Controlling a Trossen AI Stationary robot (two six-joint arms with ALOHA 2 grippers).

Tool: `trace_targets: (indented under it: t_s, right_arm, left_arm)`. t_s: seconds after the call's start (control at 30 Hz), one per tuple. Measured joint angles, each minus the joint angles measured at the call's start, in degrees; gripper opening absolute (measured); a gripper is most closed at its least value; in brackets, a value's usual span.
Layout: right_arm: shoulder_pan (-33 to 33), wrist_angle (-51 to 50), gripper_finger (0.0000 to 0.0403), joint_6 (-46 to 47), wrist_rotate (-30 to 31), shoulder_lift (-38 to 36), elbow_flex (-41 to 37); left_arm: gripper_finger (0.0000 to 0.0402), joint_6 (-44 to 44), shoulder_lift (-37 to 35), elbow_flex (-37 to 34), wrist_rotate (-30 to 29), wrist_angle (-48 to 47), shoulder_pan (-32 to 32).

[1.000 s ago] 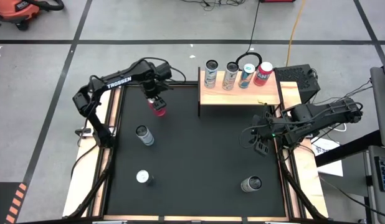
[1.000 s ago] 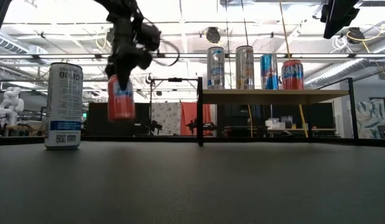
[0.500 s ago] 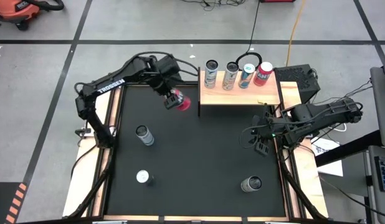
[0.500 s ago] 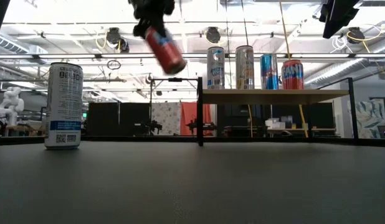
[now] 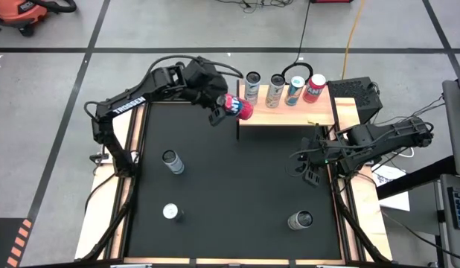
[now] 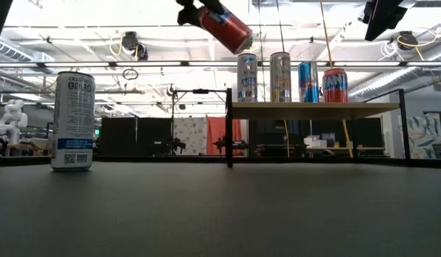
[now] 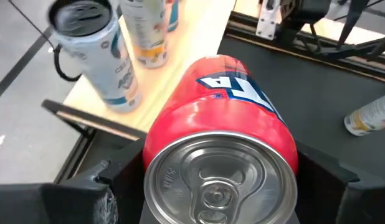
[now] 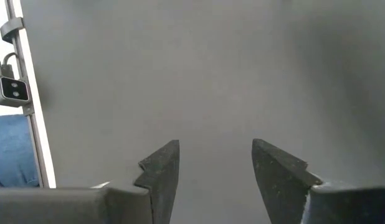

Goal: Place canned beverage on shelf
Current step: Put the red soda can on the shelf aligned with the red soda can

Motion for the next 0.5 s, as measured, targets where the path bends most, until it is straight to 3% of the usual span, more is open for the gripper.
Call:
trace_targets:
  t_s: [0.5]
  right_arm:
    - [0.00, 0.00, 0.0183, -0.03, 0.07, 0.00, 0.00]
  left_arm:
    - [0.0297, 4.74, 7.86, -0.07, 0.64, 3.90, -0.06]
